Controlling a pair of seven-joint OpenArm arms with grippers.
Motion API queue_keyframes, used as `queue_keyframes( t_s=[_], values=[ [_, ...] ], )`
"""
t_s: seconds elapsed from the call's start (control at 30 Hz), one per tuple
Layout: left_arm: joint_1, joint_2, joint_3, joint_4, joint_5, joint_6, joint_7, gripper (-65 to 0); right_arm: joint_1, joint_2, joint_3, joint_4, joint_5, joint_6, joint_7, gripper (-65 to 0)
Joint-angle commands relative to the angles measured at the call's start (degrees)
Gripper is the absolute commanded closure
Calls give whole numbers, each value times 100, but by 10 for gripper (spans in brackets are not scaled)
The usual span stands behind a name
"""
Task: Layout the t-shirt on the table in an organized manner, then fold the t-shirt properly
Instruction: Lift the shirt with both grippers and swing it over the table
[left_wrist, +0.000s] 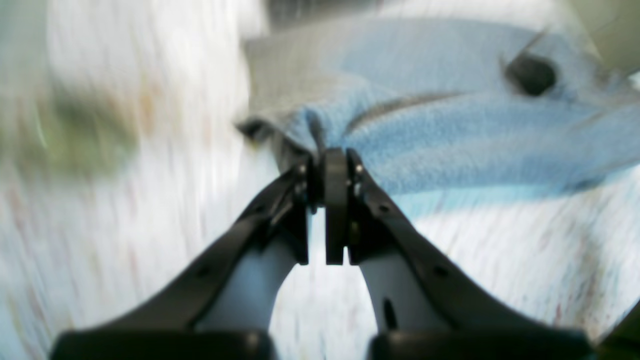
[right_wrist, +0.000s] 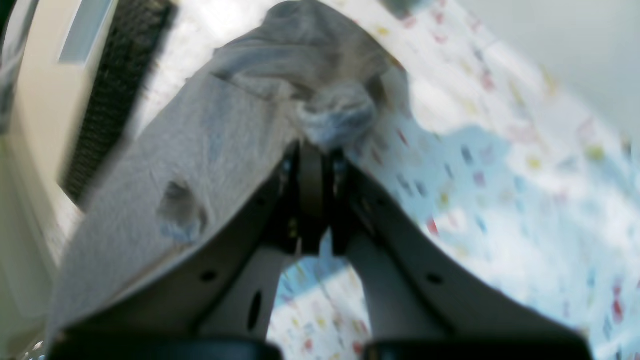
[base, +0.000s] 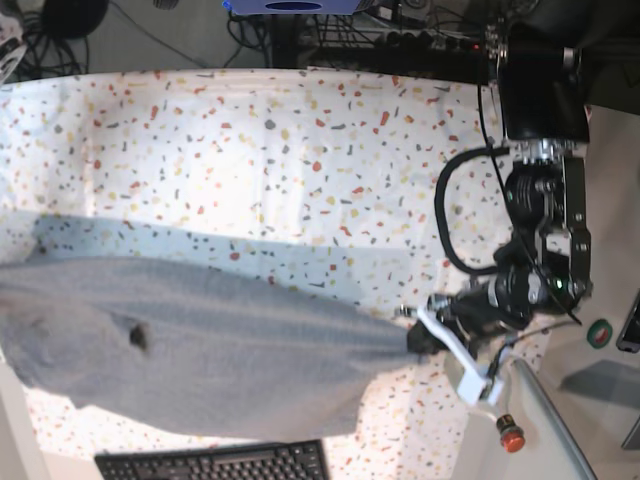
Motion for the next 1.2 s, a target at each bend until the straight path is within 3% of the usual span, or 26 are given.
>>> queue_keyframes(
  t_s=[0.0, 0.07, 0.2, 0.47, 0.73, 1.17],
  values=[
    [45, -38, -27, 146, -105, -28, -161, 0, -155, 92, 50, 104, 91, 170, 237, 0],
    [555, -161, -185, 102, -105, -28, -169, 0, -648, -119, 59, 104, 91, 328, 500, 0],
    [1513, -267, -757, 278, -96, -46, -169, 0, -1544, -427, 76, 156, 100, 337, 843, 0],
    [2621, -706, -1205, 471, -105, -55, -169, 0, -2652, -682, 76, 358, 126, 346, 1327, 0],
    [3262, -698, -1610, 463, -96, -55, -169, 0, -2916, -813, 76, 578, 91, 346, 1318, 0],
    [3728, -671, -1636, 427, -96, -55, -310, 0, -3039, -822, 68, 578, 91, 346, 1274, 0]
  ],
)
